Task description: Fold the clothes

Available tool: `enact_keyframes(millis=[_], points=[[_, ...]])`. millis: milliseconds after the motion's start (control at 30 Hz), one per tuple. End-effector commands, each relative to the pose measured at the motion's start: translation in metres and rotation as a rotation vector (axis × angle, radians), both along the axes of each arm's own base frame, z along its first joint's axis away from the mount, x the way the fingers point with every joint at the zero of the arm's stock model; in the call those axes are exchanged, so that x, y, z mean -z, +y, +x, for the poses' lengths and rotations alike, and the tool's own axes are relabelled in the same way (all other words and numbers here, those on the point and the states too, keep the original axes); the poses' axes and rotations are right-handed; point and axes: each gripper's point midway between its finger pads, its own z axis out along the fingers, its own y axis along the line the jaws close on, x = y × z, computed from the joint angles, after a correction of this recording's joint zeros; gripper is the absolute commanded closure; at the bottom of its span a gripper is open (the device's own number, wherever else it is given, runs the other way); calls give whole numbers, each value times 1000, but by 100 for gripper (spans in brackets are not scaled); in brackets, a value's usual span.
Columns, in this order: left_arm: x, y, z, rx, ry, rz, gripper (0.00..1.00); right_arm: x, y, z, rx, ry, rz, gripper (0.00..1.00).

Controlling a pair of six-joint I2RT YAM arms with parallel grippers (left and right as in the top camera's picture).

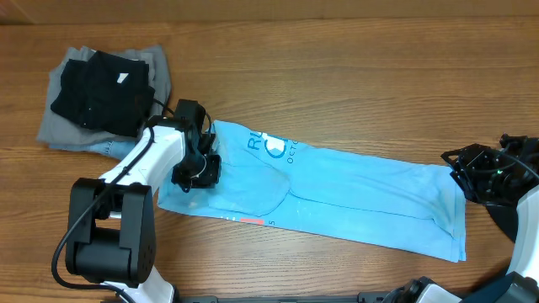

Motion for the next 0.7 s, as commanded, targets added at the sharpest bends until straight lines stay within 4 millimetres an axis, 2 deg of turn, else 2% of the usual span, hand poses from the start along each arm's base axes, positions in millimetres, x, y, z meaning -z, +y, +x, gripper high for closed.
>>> enact_keyframes(millis=[0, 67, 167, 233, 333, 367, 433, 533, 600, 667], points=[[1, 5, -7, 17, 18, 25, 56, 0, 1, 0, -10, -9, -3, 47], [6, 5, -8, 8, 17, 25, 52, 0, 1, 0, -10, -9, -3, 47], [14, 3, -10, -10, 8, 16, 53, 0, 1, 0, -10, -9, -3, 47], [17, 1, -10, -14, 0, 0, 59, 0, 1, 0, -10, -9, -3, 47], [18, -7, -10, -17, -1, -48, 80, 0, 1, 0, -10, -9, -3, 47], [16, -10, -9, -18, -4, -61, 84, 0, 1, 0, -10, -9, -3, 47], [15, -10, -8, -18, -5, -61, 85, 0, 1, 0, -10, -9, -3, 47], [10, -6, -6, -18, 0, -39, 81, 0, 1, 0, -10, -9, -3, 47], [7, 1, -6, -15, 6, 4, 61, 0, 1, 0, -10, -9, -3, 47], [5, 11, -6, -10, 12, 60, 53, 0, 1, 0, -10, -9, -3, 47]])
